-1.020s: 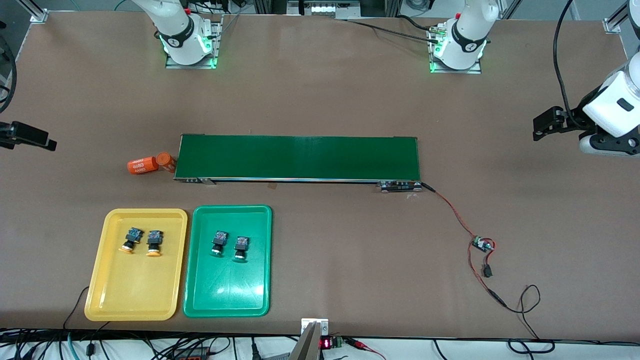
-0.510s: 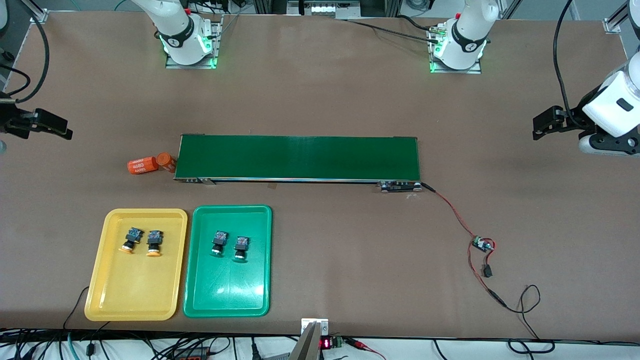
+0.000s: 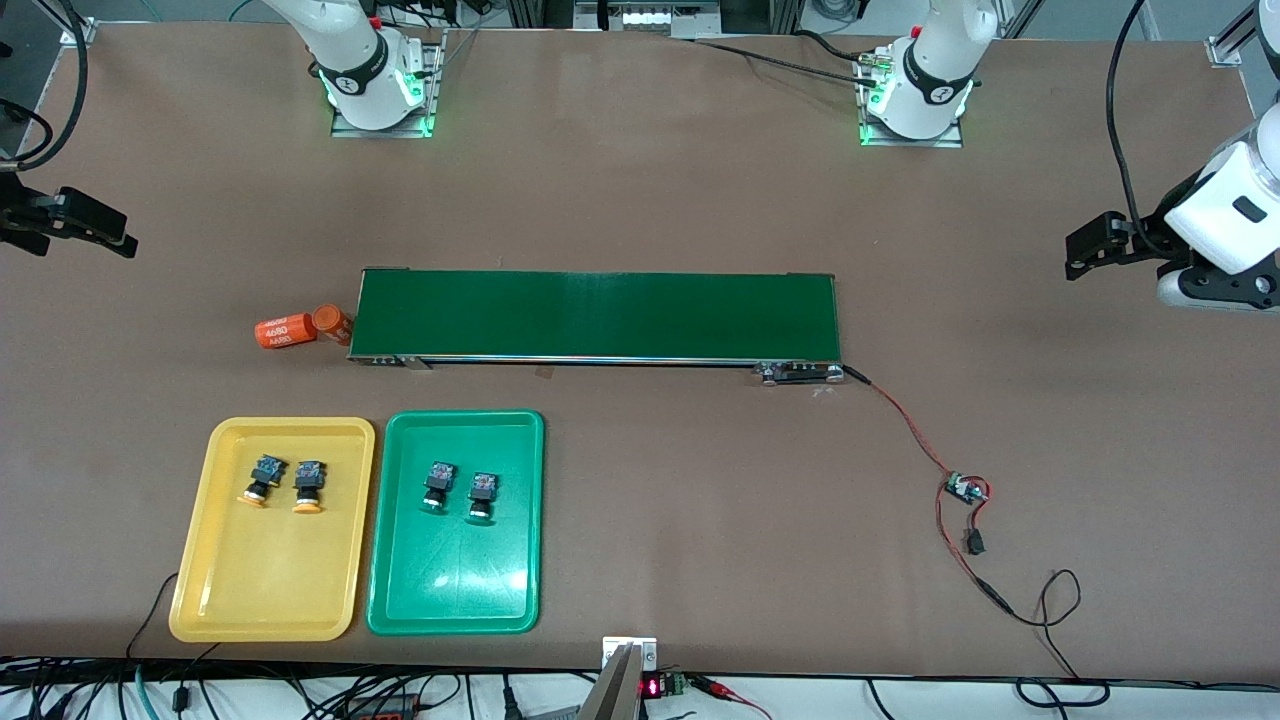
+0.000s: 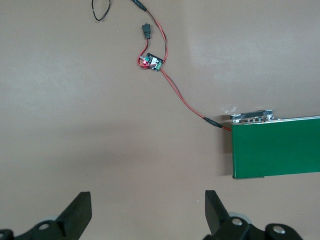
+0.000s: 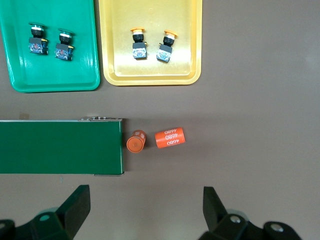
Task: Sort buttons by color to trays
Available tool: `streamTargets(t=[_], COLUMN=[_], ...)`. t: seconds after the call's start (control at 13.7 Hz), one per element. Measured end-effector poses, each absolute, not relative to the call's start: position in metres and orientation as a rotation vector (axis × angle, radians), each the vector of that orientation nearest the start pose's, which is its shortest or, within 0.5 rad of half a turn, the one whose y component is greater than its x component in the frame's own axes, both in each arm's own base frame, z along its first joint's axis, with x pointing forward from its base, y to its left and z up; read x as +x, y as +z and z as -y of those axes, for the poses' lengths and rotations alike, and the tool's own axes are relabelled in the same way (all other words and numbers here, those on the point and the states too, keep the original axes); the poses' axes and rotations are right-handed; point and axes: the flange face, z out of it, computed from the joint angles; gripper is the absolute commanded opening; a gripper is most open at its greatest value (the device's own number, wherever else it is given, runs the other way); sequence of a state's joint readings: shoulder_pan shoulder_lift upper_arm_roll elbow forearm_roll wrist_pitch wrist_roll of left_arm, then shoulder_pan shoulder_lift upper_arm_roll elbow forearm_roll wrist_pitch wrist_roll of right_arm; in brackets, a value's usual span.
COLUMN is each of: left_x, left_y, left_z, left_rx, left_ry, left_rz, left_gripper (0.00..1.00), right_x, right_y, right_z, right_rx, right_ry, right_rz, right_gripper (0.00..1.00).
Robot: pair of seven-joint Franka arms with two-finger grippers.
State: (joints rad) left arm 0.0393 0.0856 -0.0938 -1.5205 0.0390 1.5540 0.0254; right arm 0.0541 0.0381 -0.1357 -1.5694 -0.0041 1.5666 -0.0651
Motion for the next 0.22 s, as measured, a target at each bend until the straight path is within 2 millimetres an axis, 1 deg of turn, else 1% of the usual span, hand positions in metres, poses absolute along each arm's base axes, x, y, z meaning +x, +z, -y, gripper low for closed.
streamTargets(t=[0.22], left_x=[0.5776], left_y=[0.5985], left_z=[0.025], left_rx=[-3.106], left_ry=[0.08], left_rz=[-0.125], left_gripper=[1.0], right_x=[0.5626], right_y=[0.6031], right_z=[0.045], right_rx=[-3.147], right_ry=[0.07], right_rz=[-0.029], right_gripper=[1.0])
